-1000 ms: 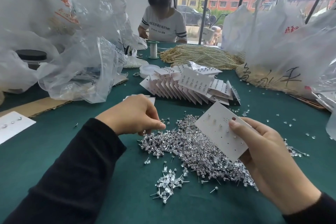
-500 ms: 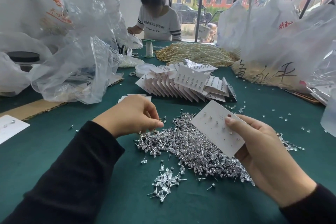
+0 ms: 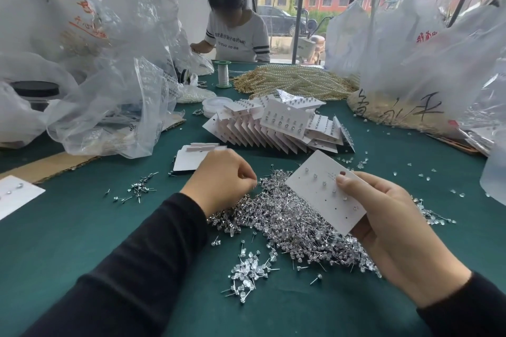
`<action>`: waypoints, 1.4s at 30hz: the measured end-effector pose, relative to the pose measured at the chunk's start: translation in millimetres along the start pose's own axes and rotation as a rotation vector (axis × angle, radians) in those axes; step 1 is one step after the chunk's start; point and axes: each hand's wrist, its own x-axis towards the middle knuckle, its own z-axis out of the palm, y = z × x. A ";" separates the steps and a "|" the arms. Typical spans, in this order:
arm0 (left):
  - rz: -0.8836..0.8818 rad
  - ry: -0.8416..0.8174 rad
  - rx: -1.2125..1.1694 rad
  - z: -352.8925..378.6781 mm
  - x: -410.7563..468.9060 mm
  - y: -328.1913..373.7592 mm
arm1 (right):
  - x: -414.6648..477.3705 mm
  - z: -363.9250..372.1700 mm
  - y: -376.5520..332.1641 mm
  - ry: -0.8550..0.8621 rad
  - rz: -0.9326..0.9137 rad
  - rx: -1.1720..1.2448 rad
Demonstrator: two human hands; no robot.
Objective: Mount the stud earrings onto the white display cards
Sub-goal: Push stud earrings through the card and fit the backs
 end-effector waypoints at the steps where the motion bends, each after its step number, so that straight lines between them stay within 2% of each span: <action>1: 0.001 0.062 -0.027 -2.8 0.8 -0.1 | 0.0 -0.5 -0.7 0.001 0.001 0.005; 3: -0.016 0.104 -0.124 -9.8 1.3 -1.9 | 0.2 -0.5 -1.8 0.001 0.008 0.022; 6: -0.042 -0.045 -0.196 -15.9 -1.6 -3.1 | 0.9 0.0 -0.9 0.000 0.017 0.022; 10: -0.061 -0.196 -0.118 -21.7 -4.5 -4.9 | 1.1 -0.2 0.1 -0.009 0.019 0.010; 15: -0.063 -0.185 -0.559 -27.4 -10.8 4.2 | 1.0 0.0 0.0 -0.014 0.015 0.011; 18: -0.066 -0.281 -0.870 -23.4 -13.2 14.3 | 0.8 0.9 1.1 -0.025 0.015 0.006; 20: -0.055 -0.328 -0.963 -20.0 -13.6 17.4 | 0.7 1.1 1.0 -0.026 0.011 0.005; 27: -0.011 -0.223 -0.909 -8.3 -14.4 22.1 | -0.5 2.2 1.1 -0.076 -0.024 -0.013; 37: 0.012 -0.247 -0.851 -10.9 -16.7 23.8 | -2.2 4.1 0.0 -0.048 -0.047 -0.067; 42: 0.025 -0.180 -0.822 -11.1 -16.3 24.4 | -2.3 4.5 0.0 -0.041 -0.037 -0.071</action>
